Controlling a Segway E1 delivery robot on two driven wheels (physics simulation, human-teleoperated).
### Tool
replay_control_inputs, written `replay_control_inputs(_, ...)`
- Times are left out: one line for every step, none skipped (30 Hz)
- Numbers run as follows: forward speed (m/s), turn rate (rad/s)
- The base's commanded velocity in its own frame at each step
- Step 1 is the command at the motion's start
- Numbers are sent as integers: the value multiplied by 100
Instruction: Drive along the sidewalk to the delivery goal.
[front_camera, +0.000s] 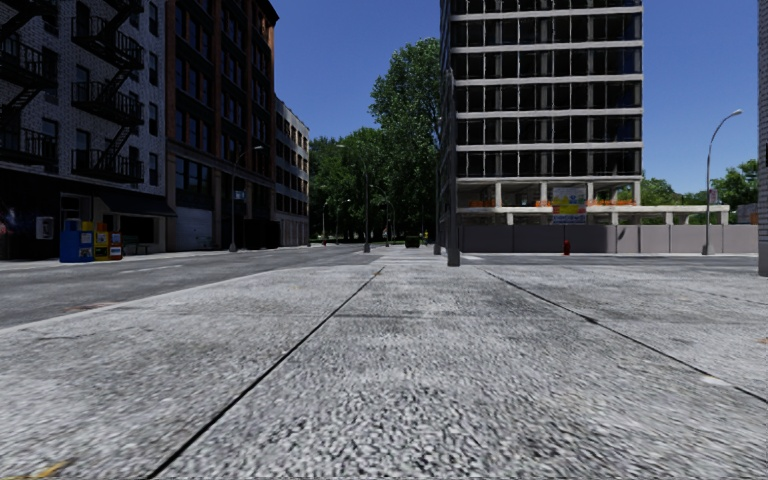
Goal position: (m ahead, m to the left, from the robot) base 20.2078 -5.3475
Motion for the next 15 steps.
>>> replay_control_inputs(200, 0)
replay_control_inputs(200, 0)
replay_control_inputs(200, 0)
replay_control_inputs(200, 0)
replay_control_inputs(200, 0)
replay_control_inputs(200, 0)
replay_control_inputs(200, 0)
replay_control_inputs(200, 0)
replay_control_inputs(200, 0)
replay_control_inputs(200, 0)
replay_control_inputs(200, 0)
replay_control_inputs(200, 0)
replay_control_inputs(200, 0)
replay_control_inputs(200, 0)
replay_control_inputs(200, 0)
